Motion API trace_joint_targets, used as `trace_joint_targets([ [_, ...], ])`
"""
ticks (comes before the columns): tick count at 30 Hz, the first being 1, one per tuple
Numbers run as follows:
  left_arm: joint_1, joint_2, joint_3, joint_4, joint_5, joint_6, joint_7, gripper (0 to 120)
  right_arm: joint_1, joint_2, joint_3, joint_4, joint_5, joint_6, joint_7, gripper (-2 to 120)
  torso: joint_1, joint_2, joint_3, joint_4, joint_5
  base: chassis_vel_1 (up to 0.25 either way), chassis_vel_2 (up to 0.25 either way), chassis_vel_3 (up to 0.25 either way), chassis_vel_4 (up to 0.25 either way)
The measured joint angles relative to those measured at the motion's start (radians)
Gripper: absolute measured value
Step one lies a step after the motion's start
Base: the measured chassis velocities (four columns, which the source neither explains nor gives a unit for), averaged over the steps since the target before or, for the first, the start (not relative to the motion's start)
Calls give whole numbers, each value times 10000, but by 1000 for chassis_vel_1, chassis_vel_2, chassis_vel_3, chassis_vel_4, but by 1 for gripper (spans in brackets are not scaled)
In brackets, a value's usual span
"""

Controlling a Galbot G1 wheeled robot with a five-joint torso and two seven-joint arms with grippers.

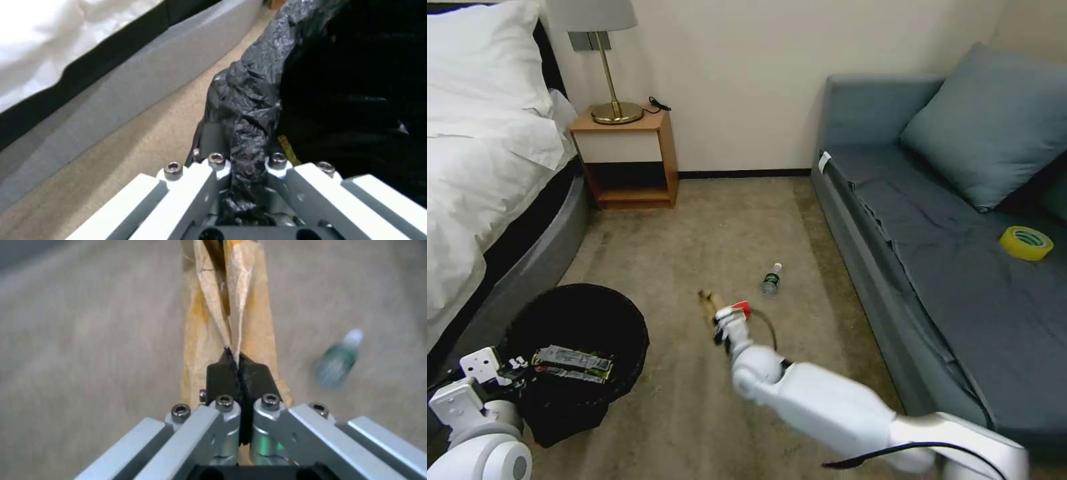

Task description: Pick up the trash bin, then pick up the garbage on the floor and place it into the trash bin.

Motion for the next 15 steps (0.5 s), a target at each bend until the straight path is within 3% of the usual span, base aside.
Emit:
trace_joint_targets([
  [4, -64, -6, 212, 91, 76, 0, 1, 2, 169, -208, 471, 1673, 610, -236, 235, 0, 0, 0, 0, -1, 0, 0, 0, 0, 0],
  [5, -90, -15, 308, 139, 123, 1, 1, 2, 270, -128, 564, 2563, 1131, -417, 477, 0, 0, 0, 0, 0, -1, 0, 0, 0, 0],
  [8, -119, -31, 402, 194, 173, 5, 0, 2, 389, 84, 523, 3375, 1644, -535, 732, 0, 0, 2, -1, 3, 0, 0, 0, 0, 0],
  [10, -162, -70, 538, 251, 216, 16, -5, 2, 592, 538, -142, 4390, 2289, -618, 1122, 0, 0, 2, -1, 6, -2, 0, 0, 0, 0],
  [15, -165, -110, 642, 252, 230, 40, -9, 2, 694, 1021, -1354, 4530, 2329, -611, 1231, 0, 0, 2, -1, 3, -3, 0, 0, 0, 0],
])
